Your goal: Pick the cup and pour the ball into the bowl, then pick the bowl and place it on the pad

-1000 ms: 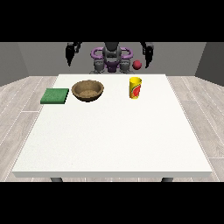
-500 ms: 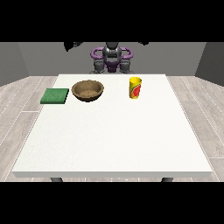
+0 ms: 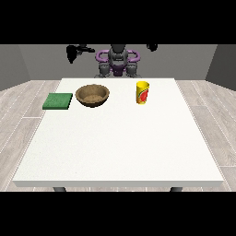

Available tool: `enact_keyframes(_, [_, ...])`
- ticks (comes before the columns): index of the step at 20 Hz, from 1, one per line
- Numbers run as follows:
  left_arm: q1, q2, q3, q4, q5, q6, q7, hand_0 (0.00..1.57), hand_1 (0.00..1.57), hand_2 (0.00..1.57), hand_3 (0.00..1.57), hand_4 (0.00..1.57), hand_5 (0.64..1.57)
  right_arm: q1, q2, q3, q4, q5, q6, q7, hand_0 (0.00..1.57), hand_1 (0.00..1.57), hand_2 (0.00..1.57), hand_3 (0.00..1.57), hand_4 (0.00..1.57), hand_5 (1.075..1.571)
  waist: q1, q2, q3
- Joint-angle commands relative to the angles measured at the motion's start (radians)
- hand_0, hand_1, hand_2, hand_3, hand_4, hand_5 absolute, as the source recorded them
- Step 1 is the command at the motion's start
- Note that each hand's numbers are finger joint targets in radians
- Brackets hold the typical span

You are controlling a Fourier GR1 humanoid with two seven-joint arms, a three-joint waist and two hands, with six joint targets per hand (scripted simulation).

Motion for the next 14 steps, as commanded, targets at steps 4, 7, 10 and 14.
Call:
enact_keyframes(4, [-0.201,0.066,0.153,0.174,-0.016,-0.015,-0.113,0.00,0.00,0.00,0.00,0.00,1.296,-0.101,0.033,0.029,0.064,0.025,0.003,-0.107,0.00,0.00,0.00,0.00,0.00,1.563,-0.050,0.201,-0.0006])
enact_keyframes(7, [-0.282,0.099,0.215,0.237,-0.008,-0.011,-0.119,0.00,0.00,0.00,0.00,0.00,1.254,-0.143,-0.041,-0.043,0.134,-0.017,0.075,-0.179,0.00,0.00,0.00,0.00,0.00,1.559,-0.071,0.255,-0.0001])
enact_keyframes(10, [-0.329,0.102,0.226,0.351,-0.040,-0.012,-0.217,0.00,0.00,0.00,0.00,0.00,1.255,-0.201,-0.063,-0.060,0.193,-0.018,0.086,-0.188,0.00,0.00,0.00,0.00,0.00,1.560,-0.073,0.278,-0.0004])
enact_keyframes(14, [-0.397,0.110,0.282,0.525,-0.027,-0.016,-0.291,0.00,0.00,0.00,0.00,0.00,1.245,-0.236,-0.093,-0.083,0.219,-0.033,0.103,-0.161,0.00,0.00,0.00,0.00,0.00,1.561,-0.092,0.253,-0.0005])
